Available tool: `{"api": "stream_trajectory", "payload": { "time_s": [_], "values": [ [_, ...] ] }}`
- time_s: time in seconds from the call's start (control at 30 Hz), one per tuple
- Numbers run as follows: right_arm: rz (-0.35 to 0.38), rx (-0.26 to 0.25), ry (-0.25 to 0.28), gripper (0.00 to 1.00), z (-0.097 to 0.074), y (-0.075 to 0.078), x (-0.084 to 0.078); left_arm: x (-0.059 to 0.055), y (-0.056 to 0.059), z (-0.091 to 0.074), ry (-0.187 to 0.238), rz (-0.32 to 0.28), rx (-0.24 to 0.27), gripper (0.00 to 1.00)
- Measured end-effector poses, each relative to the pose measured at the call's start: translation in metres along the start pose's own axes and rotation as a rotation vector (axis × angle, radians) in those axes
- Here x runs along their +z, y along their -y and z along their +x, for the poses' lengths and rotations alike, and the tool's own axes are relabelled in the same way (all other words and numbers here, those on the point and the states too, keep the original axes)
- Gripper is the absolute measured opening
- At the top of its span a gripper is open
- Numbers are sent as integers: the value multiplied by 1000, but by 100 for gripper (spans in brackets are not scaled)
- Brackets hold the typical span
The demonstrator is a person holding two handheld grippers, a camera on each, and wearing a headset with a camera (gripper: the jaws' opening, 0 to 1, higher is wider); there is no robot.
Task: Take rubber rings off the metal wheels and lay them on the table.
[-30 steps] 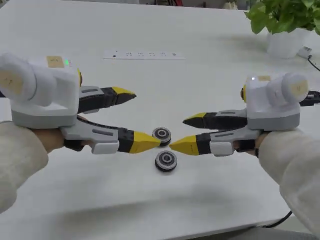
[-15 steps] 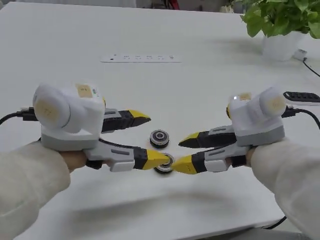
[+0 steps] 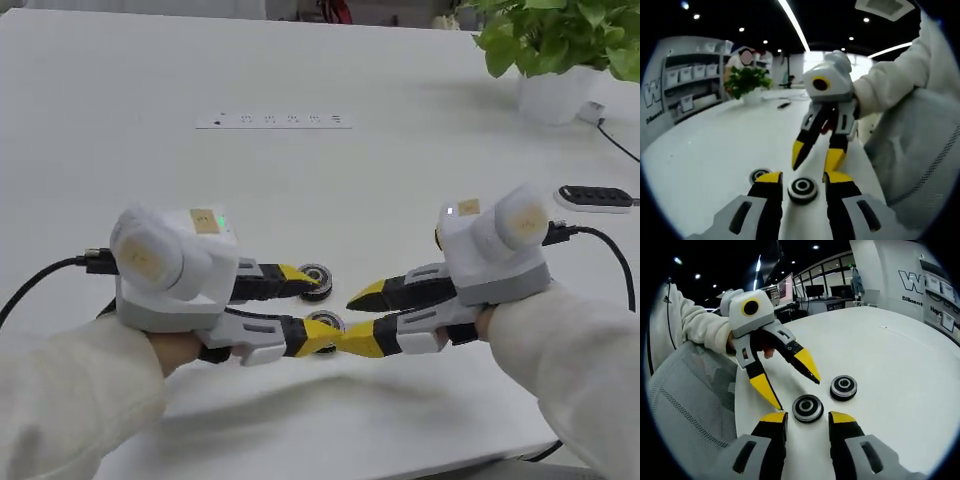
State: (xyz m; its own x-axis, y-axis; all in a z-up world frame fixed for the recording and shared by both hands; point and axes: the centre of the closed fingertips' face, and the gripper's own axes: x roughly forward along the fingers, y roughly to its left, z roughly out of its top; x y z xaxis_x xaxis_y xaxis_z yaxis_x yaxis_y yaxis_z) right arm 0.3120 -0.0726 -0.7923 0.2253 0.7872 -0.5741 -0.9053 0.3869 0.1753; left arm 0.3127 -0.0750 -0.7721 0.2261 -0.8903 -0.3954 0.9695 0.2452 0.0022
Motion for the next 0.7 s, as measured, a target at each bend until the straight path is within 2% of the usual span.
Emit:
{"api": "stream_trajectory", "payload": {
  "time_s": [0.07,0.1,0.23,0.3,0.43,0.53,0.7],
  "values": [
    [-6,8,-17,28,2,0,-4,-5,-2,1,-29,33,18,30],
    [-6,10,-21,28,2,0,-5,-5,-3,1,-27,35,26,28],
    [-13,14,-38,28,4,-1,-8,-4,-4,2,-6,0,20,23],
    [-12,12,-38,27,4,0,-8,-7,-4,2,-19,22,23,22],
    [-13,7,-40,26,4,2,-10,-13,-9,4,-27,-9,44,20],
    [-16,4,-44,26,5,2,-11,-18,-9,5,-37,-13,41,19],
    [-25,-6,-42,25,6,4,-10,-18,-8,6,-38,-19,38,18]
  ]
}}
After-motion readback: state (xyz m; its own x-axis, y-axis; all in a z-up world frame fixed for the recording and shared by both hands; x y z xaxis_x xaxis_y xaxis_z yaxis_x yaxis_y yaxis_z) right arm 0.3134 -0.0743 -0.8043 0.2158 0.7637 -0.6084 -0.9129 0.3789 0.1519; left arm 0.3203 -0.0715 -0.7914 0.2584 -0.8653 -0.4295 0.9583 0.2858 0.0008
